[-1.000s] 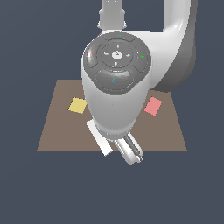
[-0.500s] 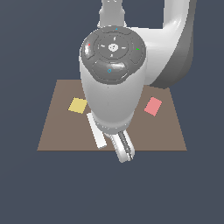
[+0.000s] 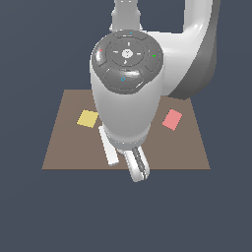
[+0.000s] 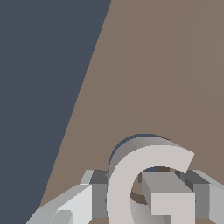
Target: Insert a designated object into the corresponding slot on a board.
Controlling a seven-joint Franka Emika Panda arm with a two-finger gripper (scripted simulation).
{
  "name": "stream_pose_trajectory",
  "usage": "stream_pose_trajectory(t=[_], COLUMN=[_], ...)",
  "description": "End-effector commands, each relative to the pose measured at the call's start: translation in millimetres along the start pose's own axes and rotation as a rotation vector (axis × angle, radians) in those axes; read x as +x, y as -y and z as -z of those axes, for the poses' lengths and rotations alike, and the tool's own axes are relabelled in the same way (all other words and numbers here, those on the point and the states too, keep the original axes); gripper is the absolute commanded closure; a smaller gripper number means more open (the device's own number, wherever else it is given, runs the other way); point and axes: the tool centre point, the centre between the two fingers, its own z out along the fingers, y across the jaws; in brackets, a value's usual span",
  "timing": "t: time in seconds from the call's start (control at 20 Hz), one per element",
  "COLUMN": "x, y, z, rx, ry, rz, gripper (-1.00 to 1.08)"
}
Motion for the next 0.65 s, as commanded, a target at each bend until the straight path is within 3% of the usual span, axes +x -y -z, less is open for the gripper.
stream_pose_trajectory(t=[0.0,0.1,0.15,0.6], x=[-0.1,-0.4,-0.4,-0.4], y=[-0.4,-0.4,-0.4,-0.4], z=[-5.7,-7.9,-7.9,-7.9], rx=[-0.001,0.000,0.000,0.000], ry=[0.000,0.000,0.000,0.000], rz=[-0.003,-0.003,-0.003,-0.003], gripper=[1.08,1.08,-0.92,-0.92])
